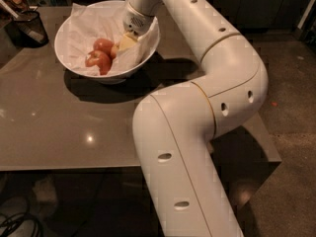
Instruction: Pick apple from white bowl
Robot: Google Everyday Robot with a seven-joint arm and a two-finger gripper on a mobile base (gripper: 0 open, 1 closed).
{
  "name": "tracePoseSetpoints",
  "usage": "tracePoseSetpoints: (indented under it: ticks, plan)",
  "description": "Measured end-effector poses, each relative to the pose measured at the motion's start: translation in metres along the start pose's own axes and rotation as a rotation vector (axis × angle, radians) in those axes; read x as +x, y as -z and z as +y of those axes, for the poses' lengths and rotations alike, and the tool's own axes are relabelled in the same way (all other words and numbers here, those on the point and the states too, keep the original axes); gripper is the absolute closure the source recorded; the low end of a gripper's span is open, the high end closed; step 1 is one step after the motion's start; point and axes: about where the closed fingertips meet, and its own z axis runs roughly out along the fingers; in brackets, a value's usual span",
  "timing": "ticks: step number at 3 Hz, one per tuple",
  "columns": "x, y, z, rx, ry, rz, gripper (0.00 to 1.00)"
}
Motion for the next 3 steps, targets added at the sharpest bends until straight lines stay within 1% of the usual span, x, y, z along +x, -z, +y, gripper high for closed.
tracePoseSetpoints:
  ticks: [1, 2, 3]
  plan:
    - [-0.006, 0.027, 0.002, 0.063, 0.0, -0.007, 1.0]
    - [-0.013, 0.053, 0.013, 0.112, 0.013, -0.018, 1.0]
    - [-0.018, 0.068, 0.029, 0.128, 0.036, -0.023, 1.0]
